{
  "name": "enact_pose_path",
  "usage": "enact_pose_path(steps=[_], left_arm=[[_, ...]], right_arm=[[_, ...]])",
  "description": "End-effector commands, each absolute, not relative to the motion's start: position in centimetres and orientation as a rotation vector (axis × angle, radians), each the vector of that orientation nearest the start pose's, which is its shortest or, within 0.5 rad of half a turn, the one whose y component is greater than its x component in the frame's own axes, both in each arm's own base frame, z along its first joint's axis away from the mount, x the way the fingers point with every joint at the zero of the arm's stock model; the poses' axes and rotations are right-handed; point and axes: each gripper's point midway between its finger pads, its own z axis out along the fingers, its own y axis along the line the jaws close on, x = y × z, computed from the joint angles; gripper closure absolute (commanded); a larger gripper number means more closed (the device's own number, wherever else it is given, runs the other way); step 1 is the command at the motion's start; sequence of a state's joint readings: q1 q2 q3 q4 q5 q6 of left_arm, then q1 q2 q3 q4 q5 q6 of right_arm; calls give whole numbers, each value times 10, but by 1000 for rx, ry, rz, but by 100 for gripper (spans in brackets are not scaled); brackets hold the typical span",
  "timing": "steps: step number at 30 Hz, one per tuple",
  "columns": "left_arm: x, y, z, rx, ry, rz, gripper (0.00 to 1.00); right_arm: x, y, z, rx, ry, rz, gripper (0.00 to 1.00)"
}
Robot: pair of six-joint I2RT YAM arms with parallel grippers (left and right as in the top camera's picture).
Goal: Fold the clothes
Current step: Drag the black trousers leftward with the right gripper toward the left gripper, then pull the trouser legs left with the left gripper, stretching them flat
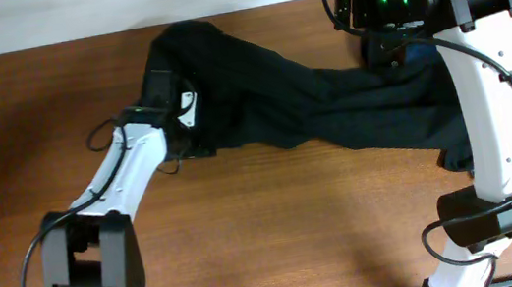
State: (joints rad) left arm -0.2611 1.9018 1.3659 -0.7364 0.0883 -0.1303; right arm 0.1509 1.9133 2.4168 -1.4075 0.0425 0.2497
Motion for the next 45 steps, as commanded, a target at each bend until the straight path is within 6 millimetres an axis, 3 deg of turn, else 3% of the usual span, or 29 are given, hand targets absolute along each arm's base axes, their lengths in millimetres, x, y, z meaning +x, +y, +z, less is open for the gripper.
enact_pose_path(steps=[1, 8, 9, 11, 12, 14, 19, 23, 26, 29, 37, 41, 45], left_arm=[[413, -104, 44, 216, 2828, 30, 30], [435, -109, 30, 208, 2766, 31, 33], [438, -110, 30, 206, 2756, 28, 36], [441, -111, 28, 206, 2750, 25, 52], [441, -111, 27, 206, 2750, 25, 66], [441, -111, 25, 206, 2754, 26, 79], [441, -111, 25, 206, 2754, 26, 99], [441, -109, 28, 204, 2751, 39, 100], [447, -99, 53, 170, 2729, 57, 100], [461, -77, 98, 107, 2667, 142, 99], [496, -9, 254, 69, 2416, 332, 100], [488, 36, 309, 29, 2349, 508, 100], [465, 77, 332, -72, 2363, 649, 100]], right_arm=[[445, 61, 332, 126, 2494, 120, 1], [445, 61, 332, 89, 2495, 103, 1], [445, 61, 332, 84, 2495, 101, 1], [445, 60, 332, 70, 2496, 96, 1], [445, 60, 332, 67, 2496, 95, 1], [445, 60, 332, 67, 2495, 94, 1], [447, 61, 333, 66, 2488, 96, 1], [447, 60, 333, 64, 2488, 95, 1], [447, 58, 333, 70, 2487, 74, 1], [447, 56, 333, 72, 2486, 66, 1], [445, 56, 329, 72, 2502, 63, 1], [444, 56, 319, 71, 2531, 57, 1], [445, 56, 306, 71, 2563, 51, 1]])
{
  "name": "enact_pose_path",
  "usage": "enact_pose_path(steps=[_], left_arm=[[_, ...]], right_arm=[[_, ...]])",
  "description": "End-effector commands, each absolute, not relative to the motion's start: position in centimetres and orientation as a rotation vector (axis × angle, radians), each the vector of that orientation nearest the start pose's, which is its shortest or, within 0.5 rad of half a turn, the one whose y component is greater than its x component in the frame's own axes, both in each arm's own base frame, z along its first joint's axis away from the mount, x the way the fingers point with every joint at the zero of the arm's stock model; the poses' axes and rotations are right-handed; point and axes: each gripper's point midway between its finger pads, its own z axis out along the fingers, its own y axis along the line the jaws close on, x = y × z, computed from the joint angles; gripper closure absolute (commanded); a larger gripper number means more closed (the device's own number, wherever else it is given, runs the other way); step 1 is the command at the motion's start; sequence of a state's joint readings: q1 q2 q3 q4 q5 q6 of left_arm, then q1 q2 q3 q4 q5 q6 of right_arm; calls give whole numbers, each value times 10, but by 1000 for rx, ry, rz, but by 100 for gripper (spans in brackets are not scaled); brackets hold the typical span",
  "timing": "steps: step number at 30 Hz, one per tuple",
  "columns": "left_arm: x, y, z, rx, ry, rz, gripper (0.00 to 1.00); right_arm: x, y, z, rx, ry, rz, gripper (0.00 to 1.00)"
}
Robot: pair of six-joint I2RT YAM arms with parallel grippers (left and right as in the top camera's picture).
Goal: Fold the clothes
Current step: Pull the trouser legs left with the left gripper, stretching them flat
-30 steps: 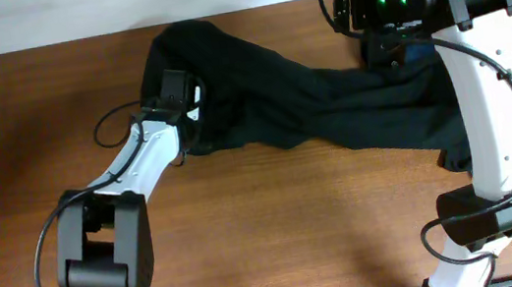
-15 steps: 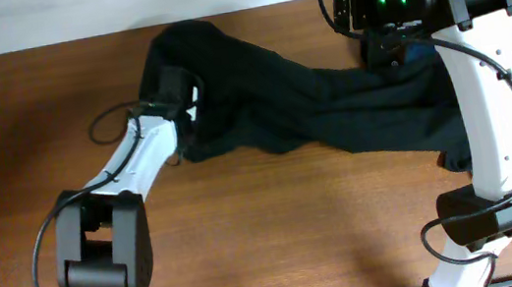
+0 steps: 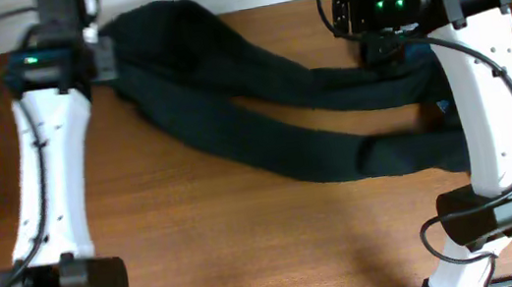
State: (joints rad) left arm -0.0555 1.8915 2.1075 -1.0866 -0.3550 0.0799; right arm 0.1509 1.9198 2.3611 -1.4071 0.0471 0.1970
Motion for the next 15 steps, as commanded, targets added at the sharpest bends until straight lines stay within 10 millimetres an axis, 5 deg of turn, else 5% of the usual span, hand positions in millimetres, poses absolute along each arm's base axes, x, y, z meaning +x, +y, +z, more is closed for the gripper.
enact_pose_path(steps=[1, 9, 15], left_arm=[[459, 84, 333, -86, 2378, 660, 100], [417, 137, 312, -264, 2529, 710, 100], [395, 158, 303, -366, 2593, 721, 100]], right_arm=[[445, 57, 303, 71, 2568, 51, 1], [450, 58, 294, 68, 2581, 53, 1], [449, 60, 294, 42, 2583, 56, 1]])
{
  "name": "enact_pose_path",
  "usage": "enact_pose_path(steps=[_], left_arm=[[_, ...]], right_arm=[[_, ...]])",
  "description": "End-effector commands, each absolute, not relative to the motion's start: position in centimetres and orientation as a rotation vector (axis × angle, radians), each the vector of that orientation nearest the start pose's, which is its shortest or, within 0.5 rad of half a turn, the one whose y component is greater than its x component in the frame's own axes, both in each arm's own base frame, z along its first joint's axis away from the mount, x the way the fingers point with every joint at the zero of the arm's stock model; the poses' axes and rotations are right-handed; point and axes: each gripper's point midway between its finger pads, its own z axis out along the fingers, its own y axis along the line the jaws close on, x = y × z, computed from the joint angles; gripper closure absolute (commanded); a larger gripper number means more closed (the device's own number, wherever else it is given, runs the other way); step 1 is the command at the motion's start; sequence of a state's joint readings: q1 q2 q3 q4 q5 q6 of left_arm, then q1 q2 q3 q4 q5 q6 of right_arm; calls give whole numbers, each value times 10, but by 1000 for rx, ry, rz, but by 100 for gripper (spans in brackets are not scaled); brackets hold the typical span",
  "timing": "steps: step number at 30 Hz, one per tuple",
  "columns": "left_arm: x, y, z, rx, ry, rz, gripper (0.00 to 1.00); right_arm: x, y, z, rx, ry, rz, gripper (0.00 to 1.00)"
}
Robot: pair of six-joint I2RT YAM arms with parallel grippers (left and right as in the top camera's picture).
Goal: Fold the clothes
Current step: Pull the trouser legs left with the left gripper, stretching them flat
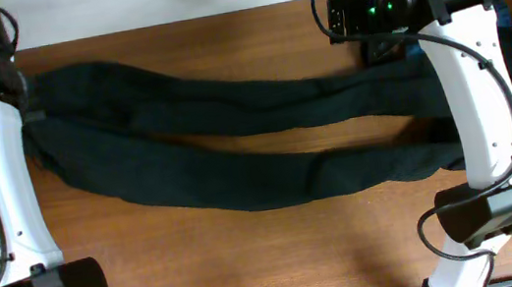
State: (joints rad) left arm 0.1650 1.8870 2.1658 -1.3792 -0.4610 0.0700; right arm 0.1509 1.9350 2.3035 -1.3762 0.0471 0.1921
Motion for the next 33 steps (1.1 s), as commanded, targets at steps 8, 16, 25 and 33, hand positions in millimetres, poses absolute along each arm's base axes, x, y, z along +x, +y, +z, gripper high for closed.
enact_pose_path(steps=[8, 16, 25, 33], left_arm=[[377, 193, 302, -516, 2588, 743, 100], [374, 236, 309, -577, 2524, 796, 100], [386, 218, 298, -533, 2555, 556, 18], [390, 211, 296, -514, 2558, 493, 8]], right_arm=[[448, 67, 293, -29, 2587, 98, 1], [451, 73, 296, -40, 2571, 141, 1], [450, 75, 296, -44, 2575, 154, 1], [448, 74, 294, -44, 2585, 152, 1]])
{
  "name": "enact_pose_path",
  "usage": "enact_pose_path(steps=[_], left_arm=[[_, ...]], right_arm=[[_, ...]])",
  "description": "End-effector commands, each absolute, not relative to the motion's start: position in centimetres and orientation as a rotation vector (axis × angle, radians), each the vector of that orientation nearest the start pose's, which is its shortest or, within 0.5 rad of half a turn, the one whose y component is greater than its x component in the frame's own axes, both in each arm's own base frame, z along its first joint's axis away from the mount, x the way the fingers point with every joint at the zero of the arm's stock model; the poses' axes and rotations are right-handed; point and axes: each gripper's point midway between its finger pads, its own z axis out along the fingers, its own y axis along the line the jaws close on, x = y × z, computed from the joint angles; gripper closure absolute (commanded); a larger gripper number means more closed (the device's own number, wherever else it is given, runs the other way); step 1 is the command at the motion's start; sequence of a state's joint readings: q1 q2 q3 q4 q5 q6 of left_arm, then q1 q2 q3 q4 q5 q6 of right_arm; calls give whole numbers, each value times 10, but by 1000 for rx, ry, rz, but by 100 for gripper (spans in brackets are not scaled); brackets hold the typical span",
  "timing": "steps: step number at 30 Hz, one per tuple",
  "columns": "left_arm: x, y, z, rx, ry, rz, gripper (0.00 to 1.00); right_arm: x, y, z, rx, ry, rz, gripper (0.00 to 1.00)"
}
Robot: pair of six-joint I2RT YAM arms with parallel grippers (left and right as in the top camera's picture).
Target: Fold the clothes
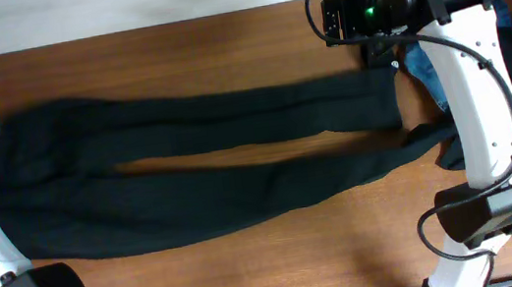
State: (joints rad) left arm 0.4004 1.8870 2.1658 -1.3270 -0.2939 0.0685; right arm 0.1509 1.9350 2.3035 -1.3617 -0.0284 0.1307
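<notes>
A pair of dark trousers (pixel 199 161) lies stretched flat across the wooden table (pixel 224 49), both legs running left to right with a narrow gap between them. The waist end is at the far left, where my left gripper is shut on it at the frame's edge. The cuff of the upper leg (pixel 379 98) ends just below my right gripper (pixel 377 48). That gripper's fingers are hidden under the wrist housing, and it seems shut on the cuff. The lower leg's cuff (pixel 424 141) passes under the right arm.
A heap of other clothes lies at the right edge: light blue fabric (pixel 421 67), dark cloth, a red piece and more blue. Both arm bases stand at the table's front corners. The table's far edge (pixel 171 23) runs along the top.
My left gripper has moved further left, to the frame's edge, with the waist in it. The trousers are now longer, flatter and straighter. The right gripper has barely shifted.
The trousers lay bunched at the back middle, my left gripper on them near the centre and the right one at their right end. The left gripper was then at the back left with the waist, then further left, and the trousers now lie spread full length.
</notes>
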Motion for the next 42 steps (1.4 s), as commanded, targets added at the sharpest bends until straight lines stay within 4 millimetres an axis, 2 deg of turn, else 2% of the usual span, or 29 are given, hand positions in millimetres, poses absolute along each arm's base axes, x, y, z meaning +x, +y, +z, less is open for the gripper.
enact_pose_path(steps=[1, 7, 12, 13, 18, 23, 27, 29, 30, 34, 39, 42], left_arm=[[392, 208, 295, -506, 2559, 465, 8], [415, 174, 291, -412, 2540, 168, 8], [432, 158, 278, -363, 2549, 27, 8], [437, 154, 269, -352, 2569, 15, 8], [456, 134, 241, -248, 2633, -13, 8], [478, 107, 215, -140, 2670, -36, 8], [495, 89, 201, -77, 2670, -49, 8], [500, 79, 196, -43, 2674, -55, 8], [503, 70, 193, -18, 2676, -61, 8], [507, 51, 192, 34, 2672, -67, 8], [509, 39, 192, 66, 2670, -75, 8], [509, 35, 192, 76, 2669, -77, 8]], right_arm=[[448, 74, 293, -44, 2588, 151, 1], [444, 69, 276, -31, 2654, 134, 1], [450, 55, 244, 17, 2732, 114, 1], [452, 46, 234, 43, 2754, 110, 1], [455, 22, 210, 129, 2810, 120, 1], [460, 7, 187, 147, 2847, 135, 1], [472, -4, 164, 130, 2858, 123, 1], [478, -9, 151, 137, 2867, 121, 1], [488, -13, 139, 146, 2862, 119, 1], [511, -21, 114, 161, 2831, 115, 0], [508, -24, 77, 173, 2911, 100, 2], [507, -27, 62, 188, 2939, 100, 2]])
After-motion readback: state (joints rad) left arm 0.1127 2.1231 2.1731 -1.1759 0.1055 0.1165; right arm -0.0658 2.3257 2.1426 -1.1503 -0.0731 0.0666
